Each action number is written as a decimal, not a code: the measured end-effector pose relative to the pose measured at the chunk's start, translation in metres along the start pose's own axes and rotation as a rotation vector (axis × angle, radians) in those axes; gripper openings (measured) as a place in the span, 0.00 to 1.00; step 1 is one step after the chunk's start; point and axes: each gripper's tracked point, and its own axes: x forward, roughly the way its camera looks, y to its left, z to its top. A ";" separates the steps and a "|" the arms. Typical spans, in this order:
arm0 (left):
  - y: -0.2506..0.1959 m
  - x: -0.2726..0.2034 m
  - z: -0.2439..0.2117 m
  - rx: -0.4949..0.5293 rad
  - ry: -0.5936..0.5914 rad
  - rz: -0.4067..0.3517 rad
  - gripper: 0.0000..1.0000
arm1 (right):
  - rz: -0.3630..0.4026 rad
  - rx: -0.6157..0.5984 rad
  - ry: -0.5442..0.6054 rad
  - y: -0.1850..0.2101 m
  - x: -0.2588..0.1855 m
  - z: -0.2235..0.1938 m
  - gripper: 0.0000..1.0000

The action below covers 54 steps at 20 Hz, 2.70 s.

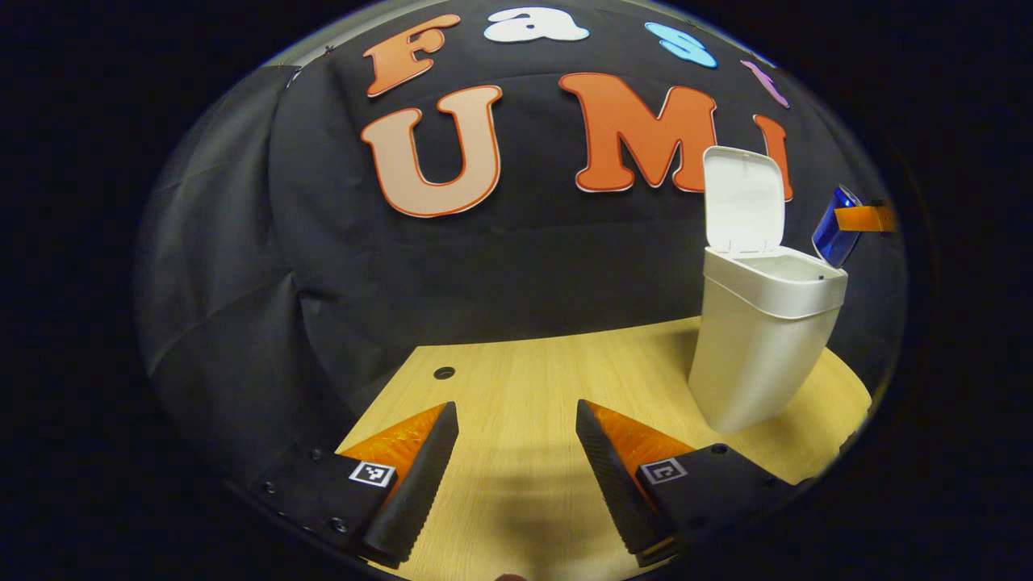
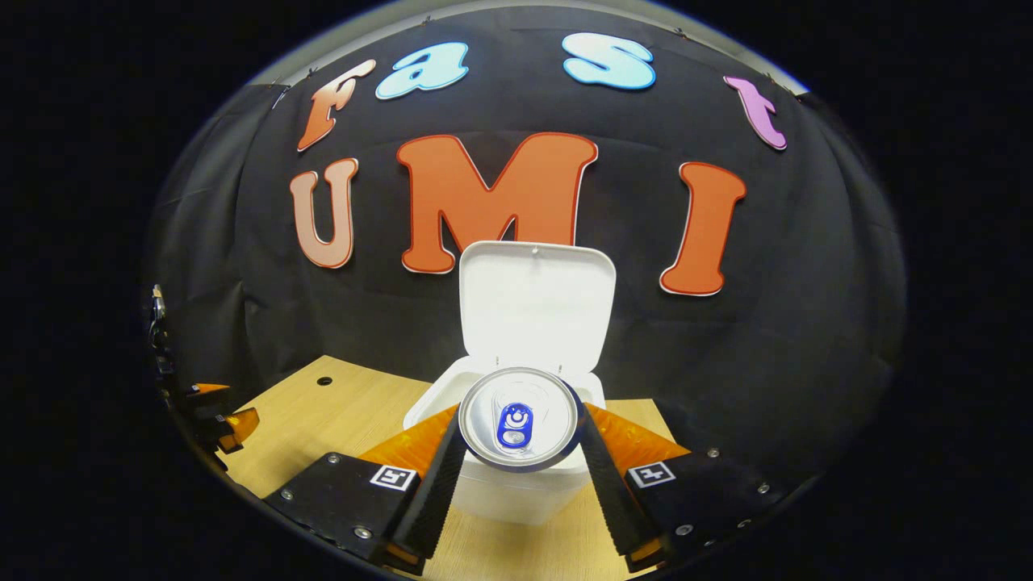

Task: Press the lid of the desktop garbage bin to open it, pick up the crumpled paper on the desktop and throw it into the bin, then pick up the pop can on the desktop and drop it into the bin, and finally close the garbage bin lid.

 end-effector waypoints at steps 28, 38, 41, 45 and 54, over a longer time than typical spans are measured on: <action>0.074 -0.044 -0.042 -0.035 0.055 0.251 0.98 | 0.140 -0.008 0.143 0.063 0.084 -0.038 0.83; 0.075 -0.050 -0.051 -0.043 0.047 0.229 0.98 | 0.093 -0.035 0.039 0.047 0.083 0.020 0.82; 0.076 -0.054 -0.054 -0.039 0.044 0.225 0.98 | 0.080 -0.048 -0.006 0.043 0.086 0.045 0.82; 0.075 -0.056 -0.060 -0.045 0.054 0.229 0.98 | 0.058 -0.057 -0.074 0.031 0.092 0.082 0.82; 0.076 -0.064 -0.069 -0.055 0.072 0.261 0.97 | 0.048 -0.038 -0.214 0.008 0.103 0.137 0.81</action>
